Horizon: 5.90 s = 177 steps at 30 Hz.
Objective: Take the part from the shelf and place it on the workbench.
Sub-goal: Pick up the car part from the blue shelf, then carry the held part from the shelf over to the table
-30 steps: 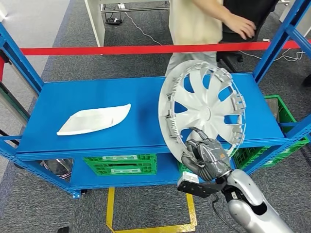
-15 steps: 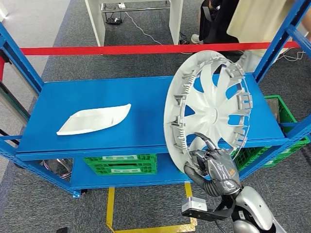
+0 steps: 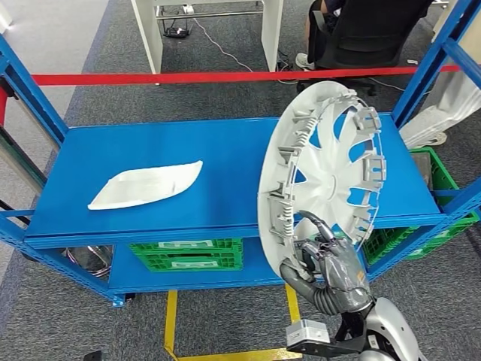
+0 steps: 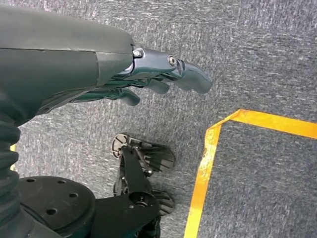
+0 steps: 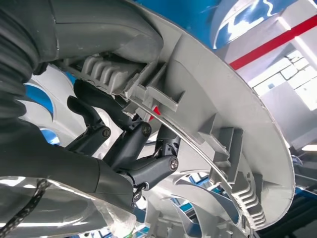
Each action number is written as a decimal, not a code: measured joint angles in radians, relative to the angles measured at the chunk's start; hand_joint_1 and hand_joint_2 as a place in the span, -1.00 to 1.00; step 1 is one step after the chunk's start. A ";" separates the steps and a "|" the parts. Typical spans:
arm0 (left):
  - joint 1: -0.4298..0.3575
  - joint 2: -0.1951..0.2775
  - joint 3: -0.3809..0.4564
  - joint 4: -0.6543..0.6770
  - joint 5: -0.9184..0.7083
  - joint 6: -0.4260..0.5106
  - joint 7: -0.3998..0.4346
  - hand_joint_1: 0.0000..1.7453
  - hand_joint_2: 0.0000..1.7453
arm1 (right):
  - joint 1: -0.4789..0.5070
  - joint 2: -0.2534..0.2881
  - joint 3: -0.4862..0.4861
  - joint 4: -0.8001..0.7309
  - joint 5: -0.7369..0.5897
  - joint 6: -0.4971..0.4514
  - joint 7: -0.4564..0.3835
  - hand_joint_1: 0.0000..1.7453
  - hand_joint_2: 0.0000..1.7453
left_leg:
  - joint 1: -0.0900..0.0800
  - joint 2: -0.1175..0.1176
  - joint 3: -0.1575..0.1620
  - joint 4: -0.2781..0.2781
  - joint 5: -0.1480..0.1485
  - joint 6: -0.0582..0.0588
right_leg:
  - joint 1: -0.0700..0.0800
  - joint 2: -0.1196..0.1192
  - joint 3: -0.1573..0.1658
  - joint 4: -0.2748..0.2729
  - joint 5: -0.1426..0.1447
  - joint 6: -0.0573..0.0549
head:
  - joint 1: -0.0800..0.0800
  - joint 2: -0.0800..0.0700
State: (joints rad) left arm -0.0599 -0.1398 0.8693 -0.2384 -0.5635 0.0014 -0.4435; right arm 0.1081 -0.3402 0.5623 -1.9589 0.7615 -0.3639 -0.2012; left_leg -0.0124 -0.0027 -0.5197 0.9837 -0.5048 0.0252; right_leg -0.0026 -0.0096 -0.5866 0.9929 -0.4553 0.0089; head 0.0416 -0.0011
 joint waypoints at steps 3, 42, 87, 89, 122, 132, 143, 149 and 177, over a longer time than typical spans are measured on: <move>-0.002 0.006 0.009 0.000 0.002 0.015 0.000 -1.00 1.00 | -0.003 0.013 0.000 0.000 -0.028 0.000 -0.023 1.00 1.00 | -0.002 0.000 -0.001 0.003 -0.001 0.000 | -0.001 0.000 0.000 0.000 0.001 0.001 | 0.000 0.000; -0.038 0.023 0.044 0.003 -0.010 -0.005 -0.027 -1.00 1.00 | 0.054 0.109 -0.026 0.019 -0.269 0.015 -0.135 1.00 1.00 | 0.004 -0.003 0.061 -0.021 -0.027 0.007 | -0.007 -0.001 -0.063 0.023 0.041 0.014 | 0.000 0.000; -0.135 0.055 -0.131 -0.361 0.544 -0.329 -0.260 -1.00 1.00 | 0.074 0.111 -0.222 -0.023 -0.356 0.206 -0.188 1.00 1.00 | 0.006 0.008 -0.124 0.038 0.092 -0.014 | -0.013 0.010 0.122 0.015 -0.117 0.035 | 0.004 0.000; -0.124 0.053 -0.156 -0.442 0.592 -0.355 -0.260 -1.00 1.00 | 0.071 0.111 -0.225 -0.024 -0.357 0.216 -0.189 1.00 1.00 | 0.007 0.007 -0.139 0.040 0.107 -0.022 | -0.012 0.009 0.113 0.003 -0.114 0.018 | 0.004 0.000; -0.018 -0.005 -0.284 -0.861 0.669 -0.462 -0.260 -1.00 1.00 | -0.001 0.171 -0.237 0.025 -0.356 0.276 -0.173 1.00 1.00 | 0.007 0.004 -0.111 0.098 -0.004 -0.035 | -0.020 0.008 0.009 0.035 -0.051 0.002 | 0.001 0.000; -0.038 0.041 -0.192 -0.534 0.593 -0.376 -0.258 -1.00 1.00 | 0.002 0.188 -0.229 0.052 -0.353 0.272 -0.182 1.00 1.00 | 0.007 0.001 -0.033 0.050 0.006 -0.025 | -0.015 0.010 -0.013 0.036 -0.029 0.001 | 0.000 0.000; -0.012 0.075 -0.125 -0.130 0.485 -0.175 -0.188 -1.00 1.00 | 0.093 0.187 -0.239 0.050 -0.354 0.230 -0.206 1.00 1.00 | 0.007 0.005 -0.046 0.022 0.022 0.010 | -0.014 0.008 -0.102 0.271 -0.142 0.033 | 0.006 0.000; 0.001 0.077 -0.111 -0.058 0.453 -0.158 -0.150 -1.00 1.00 | 0.080 0.187 -0.237 0.052 -0.342 0.222 -0.204 1.00 1.00 | 0.000 0.004 -0.065 0.041 0.029 -0.009 | -0.007 0.008 0.036 0.028 -0.067 0.013 | 0.005 0.000; 0.012 0.065 -0.109 -0.006 0.394 -0.076 -0.061 -1.00 1.00 | 0.067 0.187 -0.232 0.064 -0.306 0.195 -0.188 1.00 1.00 | 0.004 0.002 -0.054 0.030 0.033 0.004 | -0.009 0.006 0.044 0.050 -0.073 0.021 | 0.002 0.000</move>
State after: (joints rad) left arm -0.0480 -0.0751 0.7599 -0.2446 -0.1696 -0.0743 -0.5048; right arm 0.1747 -0.1530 0.3305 -1.8944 0.4554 -0.1691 -0.3896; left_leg -0.0084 -0.0008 -0.5739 1.0140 -0.4717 0.0292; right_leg -0.0119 -0.0035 -0.5426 1.0433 -0.5284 0.0295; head 0.0441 -0.0011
